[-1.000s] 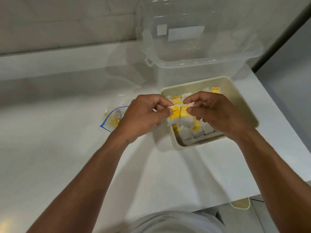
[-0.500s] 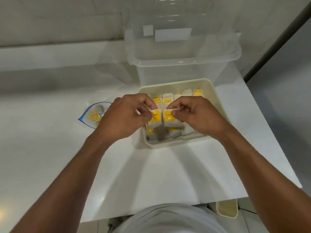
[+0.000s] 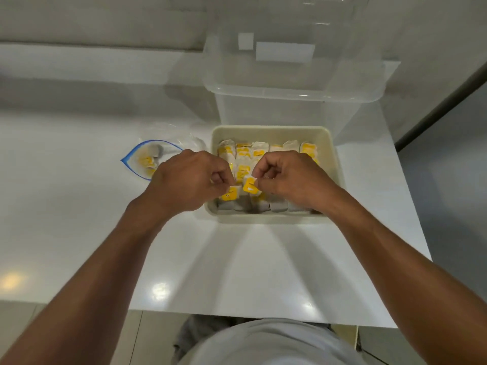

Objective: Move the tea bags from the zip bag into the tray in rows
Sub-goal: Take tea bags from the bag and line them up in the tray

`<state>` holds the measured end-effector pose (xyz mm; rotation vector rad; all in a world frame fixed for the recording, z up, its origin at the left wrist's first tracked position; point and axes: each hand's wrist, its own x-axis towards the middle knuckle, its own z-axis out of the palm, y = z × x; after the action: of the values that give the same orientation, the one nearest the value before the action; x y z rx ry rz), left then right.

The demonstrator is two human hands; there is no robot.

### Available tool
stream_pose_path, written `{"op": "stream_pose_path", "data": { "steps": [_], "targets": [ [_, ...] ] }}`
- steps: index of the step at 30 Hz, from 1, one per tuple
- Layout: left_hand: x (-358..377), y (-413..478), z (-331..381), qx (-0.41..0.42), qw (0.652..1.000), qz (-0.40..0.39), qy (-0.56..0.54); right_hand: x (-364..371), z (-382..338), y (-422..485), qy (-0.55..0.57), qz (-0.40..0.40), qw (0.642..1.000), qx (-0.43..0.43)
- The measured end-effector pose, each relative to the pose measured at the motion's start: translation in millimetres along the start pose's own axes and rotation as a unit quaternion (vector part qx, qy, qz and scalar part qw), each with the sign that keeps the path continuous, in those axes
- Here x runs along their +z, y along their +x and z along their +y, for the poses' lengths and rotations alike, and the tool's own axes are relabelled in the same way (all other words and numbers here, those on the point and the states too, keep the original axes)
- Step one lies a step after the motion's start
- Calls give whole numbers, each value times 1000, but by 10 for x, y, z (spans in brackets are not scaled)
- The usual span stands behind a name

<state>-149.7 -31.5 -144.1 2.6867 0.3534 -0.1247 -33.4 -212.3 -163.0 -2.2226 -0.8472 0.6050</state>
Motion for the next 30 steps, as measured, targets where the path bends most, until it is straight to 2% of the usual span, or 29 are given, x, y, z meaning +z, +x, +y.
{"op": "stream_pose_path", "data": {
  "steps": [3, 7, 11, 14, 18, 21, 26, 30],
  "targets": [
    [59, -29, 6, 6, 995, 31, 90, 110, 28, 1, -97, -23, 995, -10],
    [220, -37, -43, 57, 983, 41, 167, 208, 83, -35, -140, -75, 987, -4],
    [182, 25, -32, 64, 986, -66, 137, 214, 111, -6, -153, -121, 981, 10],
    [157, 107, -32, 71, 985, -80, 138, 233, 107, 67, -172, -122, 977, 13],
    [219, 279, 84, 81, 955, -71, 277, 332, 119, 217, -245, -116, 962, 10],
    [273, 411, 131, 91, 932, -68, 343, 404, 160, 340, -246, -115, 962, 27],
    [294, 535, 55, 84, 918, -58, 383, 429, 223, 447, -262, -84, 961, 32],
    [286, 561, 72, 88, 908, -70, 403, 427, 251, 459, -258, -88, 962, 29]
  ]
}}
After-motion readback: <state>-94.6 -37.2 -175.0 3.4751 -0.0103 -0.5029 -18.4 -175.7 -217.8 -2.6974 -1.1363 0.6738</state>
